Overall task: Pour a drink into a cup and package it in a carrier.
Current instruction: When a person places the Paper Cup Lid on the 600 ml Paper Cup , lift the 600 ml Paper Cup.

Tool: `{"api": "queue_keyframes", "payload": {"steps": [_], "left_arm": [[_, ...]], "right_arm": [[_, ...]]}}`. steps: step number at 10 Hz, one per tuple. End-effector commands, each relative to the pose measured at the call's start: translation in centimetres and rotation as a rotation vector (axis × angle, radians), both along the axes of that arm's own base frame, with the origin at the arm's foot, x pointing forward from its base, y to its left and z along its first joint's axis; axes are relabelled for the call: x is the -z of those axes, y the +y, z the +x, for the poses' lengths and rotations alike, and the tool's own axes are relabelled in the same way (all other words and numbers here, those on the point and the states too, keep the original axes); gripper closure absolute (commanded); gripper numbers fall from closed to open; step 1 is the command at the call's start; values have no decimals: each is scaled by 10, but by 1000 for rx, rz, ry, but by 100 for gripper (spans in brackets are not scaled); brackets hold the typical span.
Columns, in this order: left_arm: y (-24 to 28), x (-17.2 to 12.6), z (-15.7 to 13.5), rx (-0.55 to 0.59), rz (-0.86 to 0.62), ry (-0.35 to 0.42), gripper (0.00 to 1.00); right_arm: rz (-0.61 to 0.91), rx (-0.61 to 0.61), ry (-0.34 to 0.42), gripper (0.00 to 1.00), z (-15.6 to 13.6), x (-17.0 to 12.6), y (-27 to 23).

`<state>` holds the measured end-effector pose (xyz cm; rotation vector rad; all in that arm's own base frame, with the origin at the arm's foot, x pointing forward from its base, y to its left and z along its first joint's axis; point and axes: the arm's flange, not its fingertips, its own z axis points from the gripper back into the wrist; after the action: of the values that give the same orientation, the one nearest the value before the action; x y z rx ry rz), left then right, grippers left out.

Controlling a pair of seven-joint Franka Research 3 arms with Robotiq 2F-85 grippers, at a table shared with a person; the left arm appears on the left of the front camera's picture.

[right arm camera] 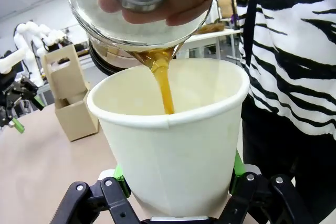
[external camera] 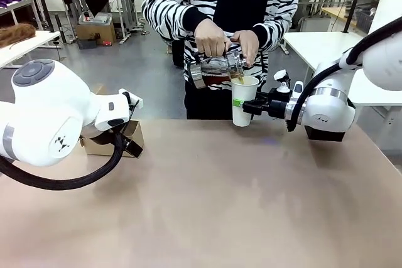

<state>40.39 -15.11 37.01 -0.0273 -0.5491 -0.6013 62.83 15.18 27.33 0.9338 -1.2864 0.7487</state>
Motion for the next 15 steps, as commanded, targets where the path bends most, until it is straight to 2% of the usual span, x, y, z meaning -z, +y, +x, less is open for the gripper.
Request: {"api": "queue_keyframes", "payload": {"steps": [1, 15], "left_arm": [[0, 0, 0, 1, -1, -1, 0], [0, 0, 0, 1, -1, -1, 0]], "right_arm": [[14, 10, 5, 20, -1, -4, 3], [14, 10, 5, 20, -1, -4, 3]]}}
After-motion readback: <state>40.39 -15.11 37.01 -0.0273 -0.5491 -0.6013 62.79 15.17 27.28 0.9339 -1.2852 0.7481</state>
